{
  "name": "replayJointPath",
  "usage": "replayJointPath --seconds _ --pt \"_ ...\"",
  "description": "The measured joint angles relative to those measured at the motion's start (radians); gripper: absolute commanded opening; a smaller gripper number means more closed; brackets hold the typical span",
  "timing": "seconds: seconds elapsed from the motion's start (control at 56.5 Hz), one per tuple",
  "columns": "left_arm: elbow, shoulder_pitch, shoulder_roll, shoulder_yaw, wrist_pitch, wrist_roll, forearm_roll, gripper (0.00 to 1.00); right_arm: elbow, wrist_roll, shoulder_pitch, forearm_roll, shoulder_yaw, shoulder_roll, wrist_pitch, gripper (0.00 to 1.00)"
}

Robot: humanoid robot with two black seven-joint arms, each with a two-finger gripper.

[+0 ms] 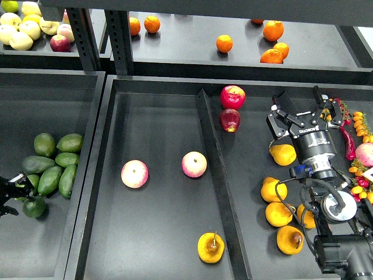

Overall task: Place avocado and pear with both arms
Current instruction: 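Carry the avocado into the avocado bin and open the left gripper, then move the right gripper toward the yellow pear in the middle bin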

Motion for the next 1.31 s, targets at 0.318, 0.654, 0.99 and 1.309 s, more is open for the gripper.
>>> replayJointPath --seconds 0.318,0.654,0.99,1.309 --pt "0.034 0.0 -0.032 -0.002 0.0 0.0 0.001 1.0 0.0 -0.004 -0.004 0.0 -0.003 0.0 0.002 1.0" --pt "0.037 0.001 -0.041 -0.002 0.0 0.0 -0.001 1.0 0.003 -0.179 -0.002 -0.003 -0.069 -0.005 -0.004 1.0" --pt "0.056 0.009 -0.07 -0.002 0.0 0.0 0.0 1.0 0.004 -0.276 0.098 0.031 -0.329 -0.27 0.013 1.0" --pt "0.083 0.04 -0.111 -0.043 0.0 0.0 0.003 1.0 -0.006 -0.39 0.243 0.04 -0.67 -0.441 0.085 1.0"
